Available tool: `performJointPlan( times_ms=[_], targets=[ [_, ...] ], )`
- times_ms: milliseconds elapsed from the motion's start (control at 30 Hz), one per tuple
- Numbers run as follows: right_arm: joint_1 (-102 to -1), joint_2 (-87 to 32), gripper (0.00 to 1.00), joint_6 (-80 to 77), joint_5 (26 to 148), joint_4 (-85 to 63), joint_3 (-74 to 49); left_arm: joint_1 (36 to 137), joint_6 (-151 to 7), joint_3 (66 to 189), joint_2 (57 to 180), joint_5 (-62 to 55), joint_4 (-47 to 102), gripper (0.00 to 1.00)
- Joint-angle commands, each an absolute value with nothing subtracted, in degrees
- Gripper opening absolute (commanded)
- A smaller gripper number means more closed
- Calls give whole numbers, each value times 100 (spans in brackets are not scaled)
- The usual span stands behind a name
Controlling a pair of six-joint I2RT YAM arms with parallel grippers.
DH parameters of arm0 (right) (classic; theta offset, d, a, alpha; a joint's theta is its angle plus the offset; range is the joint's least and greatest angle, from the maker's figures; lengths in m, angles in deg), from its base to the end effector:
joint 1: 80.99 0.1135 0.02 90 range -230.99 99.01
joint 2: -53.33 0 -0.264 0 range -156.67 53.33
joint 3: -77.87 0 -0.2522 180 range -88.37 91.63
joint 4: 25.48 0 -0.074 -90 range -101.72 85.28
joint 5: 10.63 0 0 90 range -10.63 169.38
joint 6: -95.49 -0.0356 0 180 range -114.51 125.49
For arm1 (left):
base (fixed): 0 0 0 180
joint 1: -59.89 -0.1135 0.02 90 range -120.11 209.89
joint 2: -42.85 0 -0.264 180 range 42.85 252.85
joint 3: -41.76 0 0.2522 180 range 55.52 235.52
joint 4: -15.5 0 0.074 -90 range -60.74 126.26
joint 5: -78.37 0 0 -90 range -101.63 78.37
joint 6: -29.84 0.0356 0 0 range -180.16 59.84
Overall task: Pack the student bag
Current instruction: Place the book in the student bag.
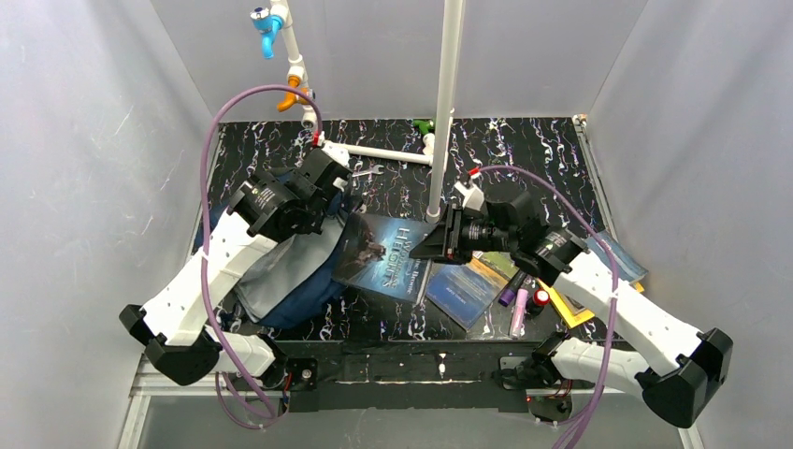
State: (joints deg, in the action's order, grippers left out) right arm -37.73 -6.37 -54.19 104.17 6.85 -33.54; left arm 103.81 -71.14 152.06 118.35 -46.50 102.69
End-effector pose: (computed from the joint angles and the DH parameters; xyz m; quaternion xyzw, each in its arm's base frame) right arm 0.1598 0.1709 0.3381 0.0000 0.8250 0.5311 0.1934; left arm 0.1755 -0.1407 0.4313 0.1634 0.8935 0.1099 0.4037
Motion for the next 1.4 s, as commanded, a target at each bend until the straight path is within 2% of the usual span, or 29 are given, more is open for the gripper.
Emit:
performJointPlan(
  times_ms=[0, 167, 333, 467, 633, 867, 967, 1033, 1167, 1367],
  targets=[
    [-3786, -402, 1, -4562, 10455, 928, -2529, 10190, -7326, 15566, 11703, -5061, 10043, 0],
    [-3786, -81, 1, -4952, 10741, 380, -2843, 9973, -7541, 15627, 11664, -5022, 10010, 0],
    [-3794, -122, 1, -4418, 10267, 1140, -2076, 9951, -7629, 15489, 11713, -4985, 9999, 0],
    [-3791, -250, 1, -4488, 10334, 989, -1932, 9944, -7769, 15323, 11719, -4858, 9912, 0],
    [-3649, -231, 1, -6058, 10879, -1226, -3098, 9933, -7897, 15335, 11818, -4492, 9776, 0],
    [-2834, -819, 1, -7133, 9506, -2862, -4224, 9917, -8134, 15705, 11960, -3337, 9694, 0],
    [-2713, -1438, 1, -7084, 8915, -3316, -4166, 9911, -8108, 15966, 12080, -2600, 9830, 0],
    [-2703, -1956, 1, -7289, 8732, -4205, -4095, 9913, -8100, 16046, 12097, -2315, 9896, 0],
    [-2641, -2991, 1, -7522, 8416, -5406, -3703, 9912, -8081, 16137, 12116, -2170, 10069, 0],
    [-2575, -4247, 1, -7779, 8081, -6406, -3237, 9914, -7898, 16073, 12040, -2036, 9989, 0]
  ],
)
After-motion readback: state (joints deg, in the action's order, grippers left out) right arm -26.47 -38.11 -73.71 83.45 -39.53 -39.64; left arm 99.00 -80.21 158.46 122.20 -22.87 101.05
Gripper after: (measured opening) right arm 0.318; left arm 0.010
